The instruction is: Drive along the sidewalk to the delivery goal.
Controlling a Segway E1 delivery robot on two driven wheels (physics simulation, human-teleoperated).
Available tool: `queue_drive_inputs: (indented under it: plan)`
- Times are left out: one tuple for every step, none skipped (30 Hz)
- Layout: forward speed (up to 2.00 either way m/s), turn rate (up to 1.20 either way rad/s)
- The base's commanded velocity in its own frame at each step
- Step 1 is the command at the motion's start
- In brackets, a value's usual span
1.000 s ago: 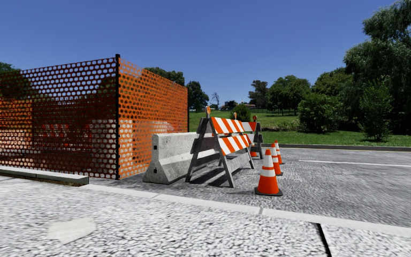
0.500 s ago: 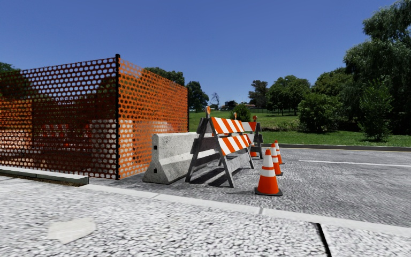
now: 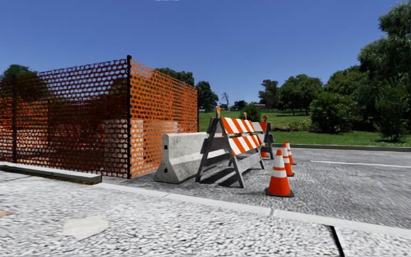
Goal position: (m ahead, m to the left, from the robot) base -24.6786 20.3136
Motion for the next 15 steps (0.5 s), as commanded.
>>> queue_drive_inputs:
  plan:
    - [0.00,1.20]
    - [0.00,1.20]
    - [0.00,1.20]
    - [0.00,1.20]
    - [0.00,1.20]
    - [0.00,1.20]
    - [0.00,1.20]
    - [0.00,1.20]
    - [0.00,1.20]
    - [0.00,1.20]
    - [0.00,1.20]
    - [0.00,1.20]
    - [0.00,1.20]
    - [0.00,1.20]
    - [0.00,1.20]
